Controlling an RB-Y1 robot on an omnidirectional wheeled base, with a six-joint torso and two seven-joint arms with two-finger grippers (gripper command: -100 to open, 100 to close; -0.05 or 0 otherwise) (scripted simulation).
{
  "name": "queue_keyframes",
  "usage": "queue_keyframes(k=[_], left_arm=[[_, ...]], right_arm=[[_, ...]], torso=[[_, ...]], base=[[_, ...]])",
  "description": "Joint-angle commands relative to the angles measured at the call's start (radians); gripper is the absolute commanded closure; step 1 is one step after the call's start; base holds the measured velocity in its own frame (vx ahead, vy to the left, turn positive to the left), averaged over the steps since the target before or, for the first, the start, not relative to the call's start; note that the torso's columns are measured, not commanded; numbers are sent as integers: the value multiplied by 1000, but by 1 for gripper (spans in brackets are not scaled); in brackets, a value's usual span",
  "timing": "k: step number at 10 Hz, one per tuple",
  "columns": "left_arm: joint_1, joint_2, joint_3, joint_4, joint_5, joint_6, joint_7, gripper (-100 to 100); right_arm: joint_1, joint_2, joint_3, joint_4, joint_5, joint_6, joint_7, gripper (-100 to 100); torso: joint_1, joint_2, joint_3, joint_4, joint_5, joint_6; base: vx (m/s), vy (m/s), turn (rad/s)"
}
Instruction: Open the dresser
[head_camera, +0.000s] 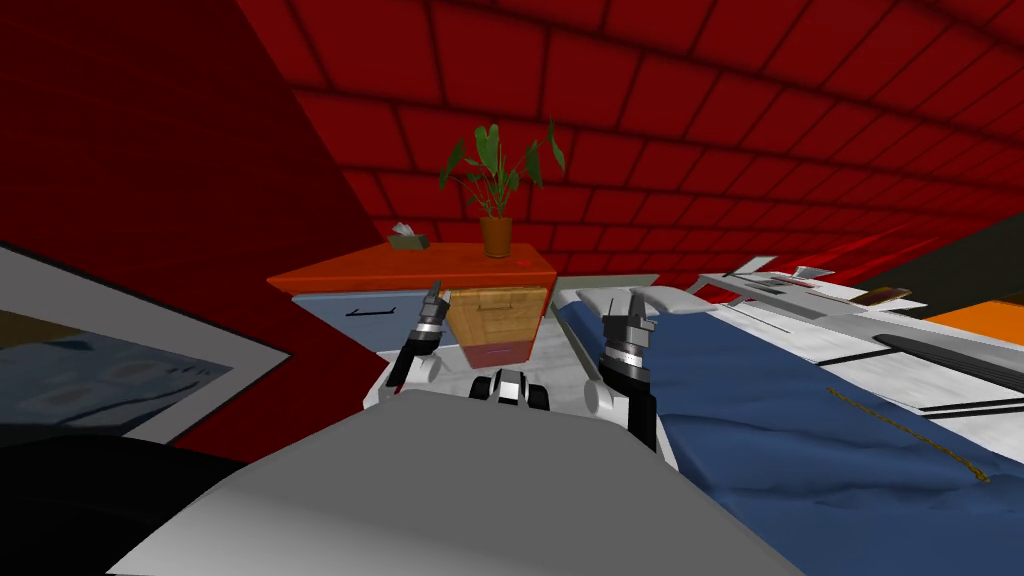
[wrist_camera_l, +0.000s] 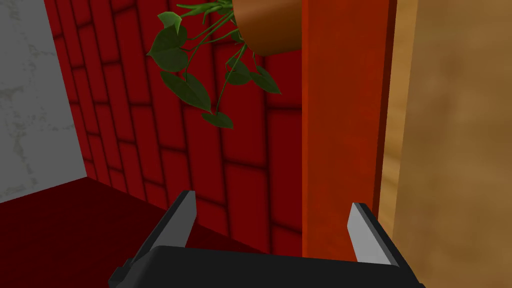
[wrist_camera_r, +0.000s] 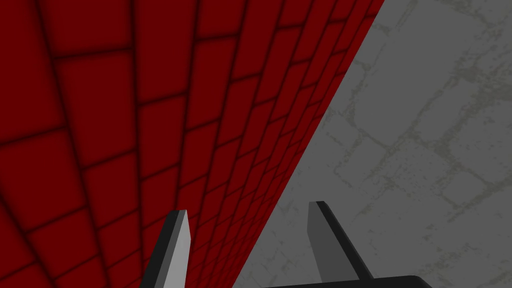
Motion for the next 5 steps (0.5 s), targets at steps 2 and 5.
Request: queue_keyframes(k=[2, 5], left_arm=[[0, -1, -7, 66, -5, 29, -3, -100], [-4, -3, -4, 98, -6, 36, -3, -100]], right_arm=[[0, 0, 0, 0, 0, 0, 0, 0], [0, 0, 0, 0, 0, 0, 0, 0]], torso=[[-4, -6, -4, -4, 1, 4], [-7, -7, -4, -5, 1, 7]], base=[[-9, -64, 29], [-9, -63, 16]])
